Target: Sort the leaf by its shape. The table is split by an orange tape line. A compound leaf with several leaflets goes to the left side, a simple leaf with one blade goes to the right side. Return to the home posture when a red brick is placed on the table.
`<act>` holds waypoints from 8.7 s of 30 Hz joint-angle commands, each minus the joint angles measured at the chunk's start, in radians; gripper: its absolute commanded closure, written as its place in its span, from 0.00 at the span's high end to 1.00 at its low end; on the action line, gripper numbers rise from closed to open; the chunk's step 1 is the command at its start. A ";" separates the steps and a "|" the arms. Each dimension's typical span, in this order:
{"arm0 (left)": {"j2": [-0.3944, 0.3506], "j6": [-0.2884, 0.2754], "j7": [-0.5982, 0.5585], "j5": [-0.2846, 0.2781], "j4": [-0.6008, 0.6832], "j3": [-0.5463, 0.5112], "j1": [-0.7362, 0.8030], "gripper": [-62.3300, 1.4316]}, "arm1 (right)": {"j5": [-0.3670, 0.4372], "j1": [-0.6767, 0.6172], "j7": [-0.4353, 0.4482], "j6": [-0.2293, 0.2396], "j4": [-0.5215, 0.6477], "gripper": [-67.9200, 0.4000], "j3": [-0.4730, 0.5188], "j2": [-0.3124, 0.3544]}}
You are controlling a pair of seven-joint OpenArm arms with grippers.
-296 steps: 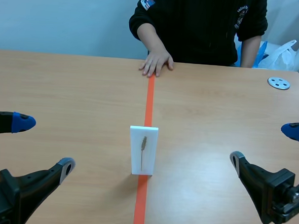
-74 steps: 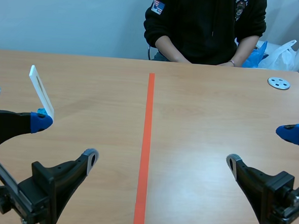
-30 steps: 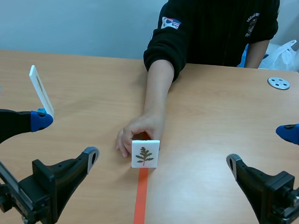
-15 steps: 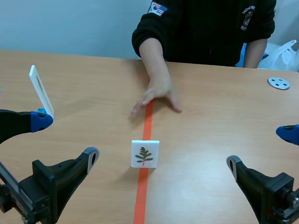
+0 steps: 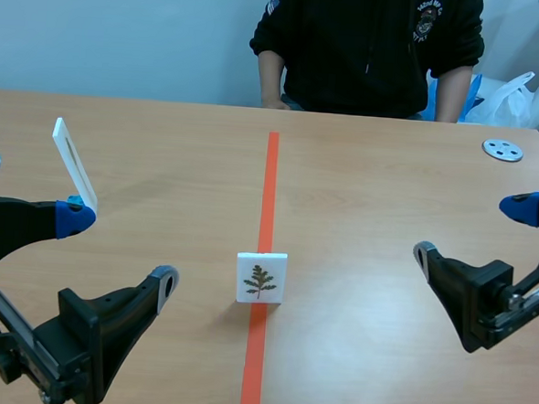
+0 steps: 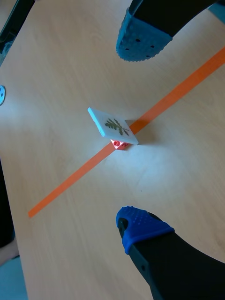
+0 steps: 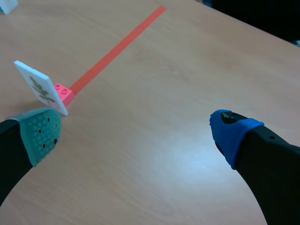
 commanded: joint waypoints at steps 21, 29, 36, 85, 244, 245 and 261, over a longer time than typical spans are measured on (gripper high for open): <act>-0.006 -0.003 -0.014 -0.009 0.011 -0.003 -0.008 1.00 | -0.240 0.383 0.123 0.053 -0.354 1.00 -0.444 -0.015; -0.006 -0.003 -0.014 -0.009 0.011 -0.003 -0.008 1.00 | -0.282 0.523 0.154 0.053 -0.528 1.00 -0.560 -0.117; -0.006 -0.003 -0.014 -0.009 0.011 -0.003 -0.008 1.00 | -0.338 0.609 0.187 0.048 -0.641 1.00 -0.647 -0.200; -0.006 -0.002 -0.014 -0.009 0.011 -0.003 -0.008 1.00 | -0.454 0.632 0.227 -0.081 -0.687 0.03 -0.713 -0.274; -0.011 -0.003 -0.017 -0.010 0.011 -0.003 -0.019 1.00 | 0.199 -0.149 -0.119 -0.045 0.140 1.00 0.076 -0.097; -0.011 -0.003 -0.017 -0.010 0.011 -0.003 -0.019 1.00 | 0.199 -0.149 -0.119 -0.045 0.140 1.00 0.076 -0.097; -0.011 -0.003 -0.018 -0.010 0.011 -0.003 -0.019 1.00 | 0.199 -0.149 -0.119 -0.045 0.140 1.00 0.076 -0.097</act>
